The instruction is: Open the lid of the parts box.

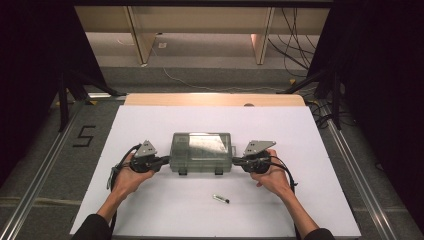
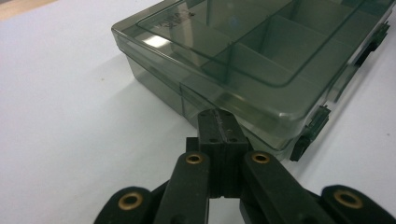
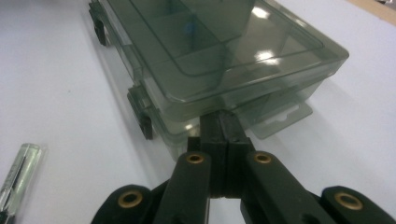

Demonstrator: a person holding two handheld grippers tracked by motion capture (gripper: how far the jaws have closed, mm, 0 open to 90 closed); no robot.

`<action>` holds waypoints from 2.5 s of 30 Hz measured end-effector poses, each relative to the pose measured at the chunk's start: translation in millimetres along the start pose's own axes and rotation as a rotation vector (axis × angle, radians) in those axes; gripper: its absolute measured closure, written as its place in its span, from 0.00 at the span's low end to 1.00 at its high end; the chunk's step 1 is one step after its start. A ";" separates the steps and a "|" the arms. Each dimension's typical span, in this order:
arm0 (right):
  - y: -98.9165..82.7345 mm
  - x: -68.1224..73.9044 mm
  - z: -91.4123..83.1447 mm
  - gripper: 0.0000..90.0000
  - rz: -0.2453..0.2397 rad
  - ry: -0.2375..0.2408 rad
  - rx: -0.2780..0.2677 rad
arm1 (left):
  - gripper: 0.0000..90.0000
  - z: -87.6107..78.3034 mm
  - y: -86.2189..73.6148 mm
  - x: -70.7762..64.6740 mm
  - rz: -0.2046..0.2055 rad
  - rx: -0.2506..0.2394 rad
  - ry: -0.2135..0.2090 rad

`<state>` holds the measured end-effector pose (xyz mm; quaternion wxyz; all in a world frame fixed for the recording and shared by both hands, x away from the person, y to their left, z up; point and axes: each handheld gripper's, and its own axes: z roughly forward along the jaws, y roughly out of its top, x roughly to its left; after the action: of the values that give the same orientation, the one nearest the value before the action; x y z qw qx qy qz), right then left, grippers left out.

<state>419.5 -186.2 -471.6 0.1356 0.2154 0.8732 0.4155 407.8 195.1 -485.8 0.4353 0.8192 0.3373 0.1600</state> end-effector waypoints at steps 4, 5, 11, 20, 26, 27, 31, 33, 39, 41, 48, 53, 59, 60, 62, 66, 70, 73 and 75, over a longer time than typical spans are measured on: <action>1.0 -1.1 -1.4 1.00 0.004 -0.012 -0.007 | 1.00 -4.0 2.7 3.1 0.000 -0.008 0.016; 1.0 -1.1 -1.4 1.00 0.004 -0.012 -0.007 | 1.00 -4.0 2.7 3.1 0.000 -0.008 0.016; 2.7 -4.8 -3.9 1.00 0.023 -0.013 -0.030 | 1.00 -5.3 6.3 1.0 -0.022 -0.036 0.000; 7.9 -8.1 -3.8 1.00 0.023 -0.019 -0.068 | 1.00 -9.6 16.2 -1.0 -0.006 -0.063 0.001; 14.3 -11.4 -5.3 1.00 0.024 -0.039 -0.102 | 1.00 -11.5 22.2 -2.9 -0.008 -0.088 0.003; 15.0 -11.3 -5.3 1.00 0.026 -0.036 -0.107 | 1.00 -12.5 25.4 -3.3 -0.002 -0.094 0.007; 17.0 -11.5 -5.1 1.00 0.025 -0.039 -0.117 | 1.00 -12.4 28.9 -4.1 -0.001 -0.100 0.008; 19.1 -11.3 -4.4 1.00 0.023 -0.046 -0.127 | 1.00 -12.9 32.1 -4.0 -0.007 -0.108 0.008; 23.4 -13.5 -4.9 1.00 0.012 -0.071 -0.153 | 1.00 -13.8 38.9 -2.3 -0.002 -0.120 0.023; 24.8 -14.2 -5.6 1.00 0.018 -0.071 -0.149 | 1.00 -14.2 40.5 -1.7 -0.009 -0.124 0.025; 27.0 -15.5 -5.3 1.00 0.022 -0.079 -0.165 | 1.00 -15.2 45.4 1.7 -0.013 -0.132 0.037; 25.5 -14.7 -7.3 1.00 0.016 -0.076 -0.152 | 1.00 -15.6 45.8 1.8 0.002 -0.126 0.036; 20.6 -18.1 -15.0 0.89 0.031 -0.089 -0.115 | 1.00 -15.7 45.6 1.4 -0.008 -0.127 0.037; 18.6 -21.6 -17.2 0.75 0.072 -0.114 -0.113 | 1.00 -15.7 45.7 1.4 -0.007 -0.126 0.038; 17.9 -25.1 -18.3 0.58 0.098 -0.122 -0.137 | 1.00 -15.7 45.8 1.2 -0.008 -0.126 0.038; 21.5 -25.9 -16.4 0.43 0.098 -0.143 -0.146 | 1.00 -15.6 45.9 1.3 -0.006 -0.125 0.039; 26.3 -26.5 -11.5 0.38 0.068 -0.154 -0.148 | 1.00 -14.9 45.9 1.5 -0.008 -0.125 0.035; 32.2 -27.9 -9.4 0.39 0.051 -0.154 -0.150 | 1.00 -14.8 46.0 1.4 -0.013 -0.125 0.037; 38.1 -30.2 -6.4 0.43 0.028 -0.169 -0.167 | 0.99 -14.8 46.0 1.4 -0.013 -0.126 0.037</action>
<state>453.2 -183.8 -436.0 0.2202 0.2498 0.8180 0.4690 419.6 187.0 -439.6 0.4807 0.7849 0.3399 0.1931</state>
